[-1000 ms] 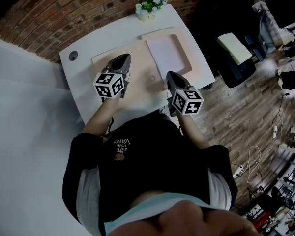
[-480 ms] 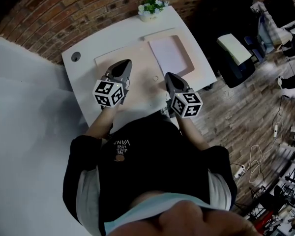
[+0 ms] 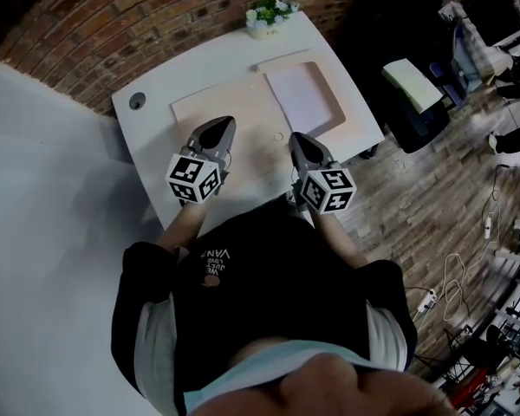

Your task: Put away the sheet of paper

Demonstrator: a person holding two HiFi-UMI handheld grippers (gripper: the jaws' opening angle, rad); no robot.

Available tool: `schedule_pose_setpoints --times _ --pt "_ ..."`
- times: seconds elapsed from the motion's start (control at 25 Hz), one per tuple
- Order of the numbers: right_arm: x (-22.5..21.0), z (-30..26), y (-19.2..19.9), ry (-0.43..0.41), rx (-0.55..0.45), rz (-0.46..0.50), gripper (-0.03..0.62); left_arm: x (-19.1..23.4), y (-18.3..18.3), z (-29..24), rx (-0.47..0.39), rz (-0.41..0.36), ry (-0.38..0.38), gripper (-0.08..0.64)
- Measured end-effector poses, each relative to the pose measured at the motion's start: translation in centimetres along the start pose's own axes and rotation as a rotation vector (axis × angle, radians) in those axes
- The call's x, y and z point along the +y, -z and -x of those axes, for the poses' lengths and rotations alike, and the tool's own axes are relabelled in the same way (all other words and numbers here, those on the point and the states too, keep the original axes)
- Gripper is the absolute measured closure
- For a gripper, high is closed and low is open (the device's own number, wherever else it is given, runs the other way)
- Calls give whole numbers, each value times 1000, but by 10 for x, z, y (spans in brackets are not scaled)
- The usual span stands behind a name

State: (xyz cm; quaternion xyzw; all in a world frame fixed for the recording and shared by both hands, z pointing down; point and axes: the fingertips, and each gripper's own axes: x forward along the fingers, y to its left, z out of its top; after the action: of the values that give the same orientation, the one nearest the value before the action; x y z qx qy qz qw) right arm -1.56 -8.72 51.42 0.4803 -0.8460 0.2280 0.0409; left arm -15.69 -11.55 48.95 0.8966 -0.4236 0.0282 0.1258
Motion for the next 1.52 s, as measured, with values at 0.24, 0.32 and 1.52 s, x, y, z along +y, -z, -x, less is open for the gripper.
schedule_pose_setpoints --times 0.24,0.32,1.52 --pt "10 4 4 1 -16 -2 595 -14 -4 13 -20 15 28 558" --pt "11 6 5 8 -20 0 595 -18 -4 17 -24 22 32 558" --pt "21 13 12 31 -42 6 595 -19 2 52 -9 -21 0 558"
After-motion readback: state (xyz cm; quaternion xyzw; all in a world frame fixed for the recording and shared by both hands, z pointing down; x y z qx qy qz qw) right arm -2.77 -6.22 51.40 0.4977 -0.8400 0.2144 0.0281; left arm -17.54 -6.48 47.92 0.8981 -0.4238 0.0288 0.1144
